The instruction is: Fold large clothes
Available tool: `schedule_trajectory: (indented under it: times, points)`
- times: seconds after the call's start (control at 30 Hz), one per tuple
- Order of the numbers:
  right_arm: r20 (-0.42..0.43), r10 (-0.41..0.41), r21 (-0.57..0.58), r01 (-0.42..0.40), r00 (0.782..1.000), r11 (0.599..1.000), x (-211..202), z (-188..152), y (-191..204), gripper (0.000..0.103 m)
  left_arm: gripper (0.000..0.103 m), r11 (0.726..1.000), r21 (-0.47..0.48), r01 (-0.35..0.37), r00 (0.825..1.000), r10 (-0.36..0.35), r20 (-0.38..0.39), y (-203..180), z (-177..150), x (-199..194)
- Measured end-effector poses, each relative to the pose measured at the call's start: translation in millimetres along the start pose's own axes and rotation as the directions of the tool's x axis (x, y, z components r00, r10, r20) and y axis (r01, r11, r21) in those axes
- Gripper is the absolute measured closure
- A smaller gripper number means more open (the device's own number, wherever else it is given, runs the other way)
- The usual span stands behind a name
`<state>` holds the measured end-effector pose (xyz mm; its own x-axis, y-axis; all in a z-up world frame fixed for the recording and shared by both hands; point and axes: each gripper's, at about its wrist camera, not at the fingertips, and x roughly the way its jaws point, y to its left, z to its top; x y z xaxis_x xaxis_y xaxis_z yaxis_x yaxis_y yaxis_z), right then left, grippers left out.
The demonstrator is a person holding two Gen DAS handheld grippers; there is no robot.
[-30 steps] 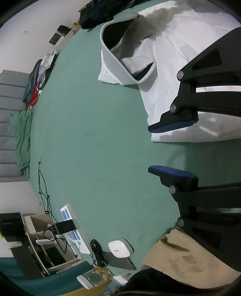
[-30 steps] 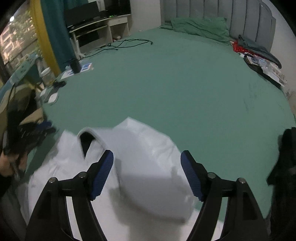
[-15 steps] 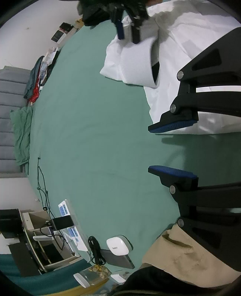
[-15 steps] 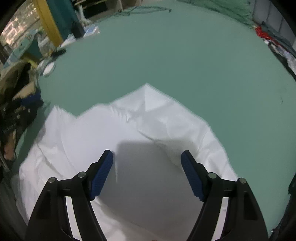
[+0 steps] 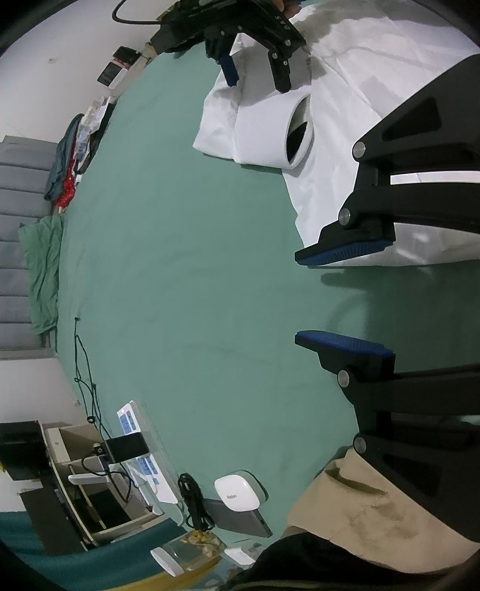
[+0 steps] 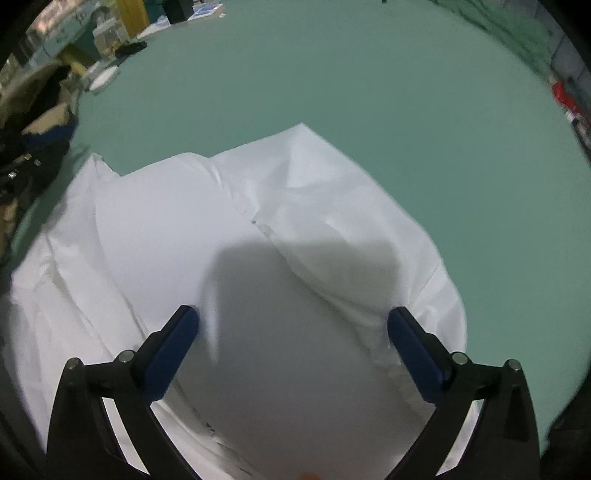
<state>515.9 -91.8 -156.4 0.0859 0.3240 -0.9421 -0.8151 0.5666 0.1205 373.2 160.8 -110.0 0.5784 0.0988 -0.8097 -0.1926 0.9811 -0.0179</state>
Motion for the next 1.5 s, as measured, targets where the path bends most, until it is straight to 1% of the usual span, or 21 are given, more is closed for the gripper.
schedule_trajectory:
  times: [0.1, 0.2, 0.3, 0.33, 0.37, 0.4, 0.43, 0.47, 0.6, 0.73, 0.8, 0.83, 0.87, 0.9, 0.93, 0.97, 1.07, 1.2, 1.27, 1.4, 1.5]
  points:
    - [0.034, 0.011, -0.016, -0.011, 0.999, 1.0, -1.2, -8.8, -1.8, 0.0, 0.064, 1.0, -0.003, 0.002, 1.0, -0.002, -0.007, 1.0, -0.3, 2.2]
    - [0.043, -0.009, -0.032, 0.01, 0.999, 0.999, -2.9, -14.8, 1.5, 0.003, 0.064, 1.0, 0.0, 0.003, 1.0, -0.003, -0.006, 0.8, -0.4, 2.4]
    - [0.015, -0.009, -0.081, 0.01, 1.0, 0.997, -9.0, -14.0, 7.3, 0.016, 0.064, 1.0, 0.003, 0.007, 1.0, -0.007, -0.01, -0.3, -1.0, 3.7]
    - [0.003, -0.005, -0.097, 0.006, 1.0, 0.995, -11.8, -14.0, 8.5, 0.025, 0.064, 1.0, 0.004, 0.008, 1.0, -0.008, -0.011, -0.9, -1.1, 4.1]
    - [-0.001, -0.001, -0.111, 0.001, 1.0, 0.994, -15.6, -15.6, 8.4, 0.04, 0.064, 1.0, 0.003, 0.01, 1.0, -0.01, -0.013, -1.4, -1.2, 4.5]
    - [0.001, -0.003, -0.132, 0.003, 1.0, 0.991, -19.7, -16.4, 11.2, 0.05, 0.064, 1.0, 0.002, 0.012, 1.0, -0.012, -0.014, -1.7, -1.7, 4.5]
    - [-0.002, -0.05, -0.153, 0.049, 0.999, 0.987, -22.6, -16.4, 13.6, 0.089, 0.064, 1.0, -0.001, 0.017, 1.0, -0.017, -0.015, -1.9, -1.6, 4.4]
    - [-0.011, -0.122, -0.162, 0.118, 0.992, 0.98, -22.4, -14.1, 12.9, 0.102, 0.064, 1.0, -0.003, 0.02, 1.0, -0.02, -0.015, -2.1, -1.5, 3.9]
    - [-0.02, -0.13, -0.156, 0.125, 0.991, 0.98, -26.2, -15.1, 9.1, 0.102, 0.064, 1.0, 0.001, 0.027, 1.0, -0.027, -0.004, -3.1, -0.7, -1.5]
    - [-0.03, -0.064, -0.088, 0.061, 0.998, 0.994, -34.8, -19.7, -10.0, 0.102, 0.064, 0.999, 0.0, 0.036, 0.999, -0.036, 0.009, -3.0, 0.5, -7.0]
    - [-0.046, -0.064, -0.072, 0.06, 0.997, 0.996, -35.8, -22.0, -20.1, 0.1, 0.064, 0.999, 0.0, 0.036, 0.999, -0.036, 0.011, -2.5, 1.4, -7.6]
    - [-0.057, -0.07, -0.07, 0.066, 0.996, 0.995, -35.2, -22.8, -24.7, 0.094, 0.064, 0.999, -0.001, 0.035, 0.999, -0.035, 0.012, -2.1, 1.9, -7.1]
    - [-0.063, -0.087, -0.076, 0.083, 0.994, 0.994, -35.3, -25.0, -28.3, 0.073, 0.064, 0.999, -0.004, 0.034, 0.999, -0.034, 0.01, -1.2, 2.2, -6.1]
    - [-0.061, -0.102, -0.08, 0.097, 0.993, 0.992, -35.6, -25.7, -29.8, 0.058, 0.064, 0.999, -0.007, 0.034, 0.999, -0.034, 0.008, -0.6, 1.9, -5.2]
    - [-0.055, -0.118, -0.078, 0.114, 0.991, 0.99, -36.7, -27.3, -33.2, 0.025, 0.064, 0.999, -0.009, 0.032, 0.999, -0.032, 0.005, -0.1, 1.2, -4.2]
    - [-0.043, -0.121, -0.071, 0.118, 0.992, 0.99, -38.1, -28.6, -36.8, 0.004, 0.064, 1.0, -0.01, 0.029, 1.0, -0.029, 0.001, 0.2, 0.3, -3.0]
    - [-0.044, -0.082, -0.029, 0.081, 0.996, 0.996, -36.0, -34.8, -50.6, 0.001, 0.064, 1.0, -0.01, 0.028, 1.0, -0.028, -0.003, 0.2, -0.2, -1.6]
    - [-0.128, -0.03, -0.033, 0.026, 0.991, 0.999, -6.3, -43.7, -51.6, 0.001, 0.064, 1.0, 0.002, 0.027, 1.0, -0.027, -0.006, -3.3, -1.7, -0.1]
    - [-0.104, 0.0, -0.036, -0.003, 0.995, 0.999, -4.3, -47.2, -50.1, 0.0, 0.064, 1.0, 0.006, 0.026, 1.0, -0.026, -0.01, -4.2, -2.7, 1.9]
    - [-0.057, -0.003, -0.057, 0.0, 0.998, 0.998, -2.7, -58.4, -51.2, 0.0, 0.064, 1.0, 0.009, 0.023, 1.0, -0.022, -0.016, -4.8, -3.4, 4.3]
    - [-0.048, 0.003, -0.07, -0.006, 0.999, 0.998, -6.9, -64.4, -47.1, 0.009, 0.064, 1.0, 0.009, 0.022, 1.0, -0.021, -0.021, -5.7, -4.0, 5.5]
